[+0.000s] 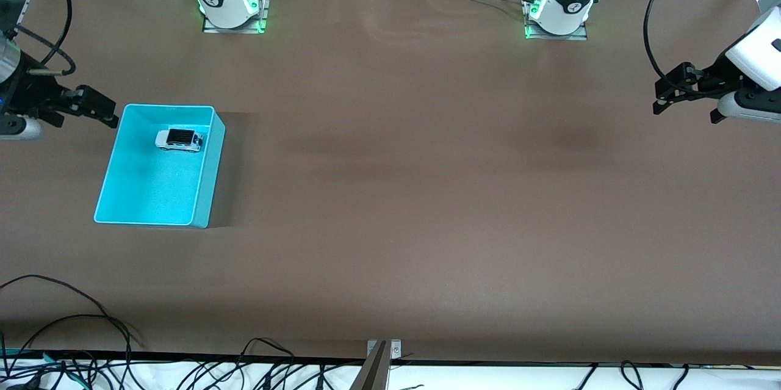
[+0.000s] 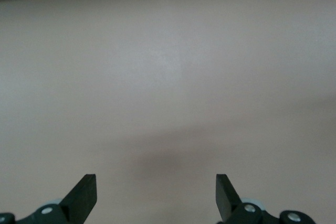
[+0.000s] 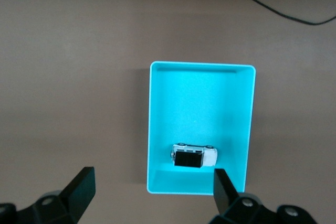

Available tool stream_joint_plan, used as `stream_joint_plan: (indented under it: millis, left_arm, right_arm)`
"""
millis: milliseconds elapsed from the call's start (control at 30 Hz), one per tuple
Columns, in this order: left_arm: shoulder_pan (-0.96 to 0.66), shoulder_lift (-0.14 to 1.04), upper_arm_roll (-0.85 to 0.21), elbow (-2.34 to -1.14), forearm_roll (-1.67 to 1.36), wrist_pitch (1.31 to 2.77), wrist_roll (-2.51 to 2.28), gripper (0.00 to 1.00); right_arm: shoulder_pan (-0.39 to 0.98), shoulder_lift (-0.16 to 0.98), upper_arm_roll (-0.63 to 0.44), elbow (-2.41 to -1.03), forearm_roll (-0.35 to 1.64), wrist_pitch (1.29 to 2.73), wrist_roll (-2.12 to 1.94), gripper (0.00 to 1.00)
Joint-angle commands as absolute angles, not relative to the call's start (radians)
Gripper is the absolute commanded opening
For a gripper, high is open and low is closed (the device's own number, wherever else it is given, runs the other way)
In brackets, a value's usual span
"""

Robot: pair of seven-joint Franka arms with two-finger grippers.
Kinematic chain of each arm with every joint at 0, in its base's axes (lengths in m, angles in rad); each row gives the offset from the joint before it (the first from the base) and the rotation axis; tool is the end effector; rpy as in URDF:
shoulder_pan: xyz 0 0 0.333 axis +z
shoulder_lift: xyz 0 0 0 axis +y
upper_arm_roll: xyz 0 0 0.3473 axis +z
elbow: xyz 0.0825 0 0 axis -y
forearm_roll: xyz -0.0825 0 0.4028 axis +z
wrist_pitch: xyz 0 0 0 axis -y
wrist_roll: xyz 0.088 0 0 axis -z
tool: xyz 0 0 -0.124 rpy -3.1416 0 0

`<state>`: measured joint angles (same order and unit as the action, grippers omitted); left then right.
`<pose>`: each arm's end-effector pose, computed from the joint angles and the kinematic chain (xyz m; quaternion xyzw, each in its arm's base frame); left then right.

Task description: Wind and store white jeep toy

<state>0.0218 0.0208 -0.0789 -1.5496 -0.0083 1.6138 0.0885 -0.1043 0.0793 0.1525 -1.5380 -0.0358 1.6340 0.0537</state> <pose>0.5848 -0.0339 0.6411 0.9971 -0.0726 0.0218 0.0046 0.6054 0.0213 0.6144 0.9999 -0.0021 0.0094 0.0114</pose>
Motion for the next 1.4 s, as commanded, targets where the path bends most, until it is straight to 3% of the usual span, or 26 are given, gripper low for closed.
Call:
stream_joint_plan:
  millis: [0,1367]
  left_arm:
    - [0.031,-0.071,-0.091,-1.675,0.009,1.678,0.086,1.0]
    - [0.029,-0.057,-0.089,-1.666,0.003,1.687,0.087,1.0]
  right_arm:
    - [-0.132,0.052,0.17,-1.575,-0.046,1.641,0.069,1.0]
    - [-0.129,0.083,0.172,-1.569,-0.034,1.637,0.067,1.0]
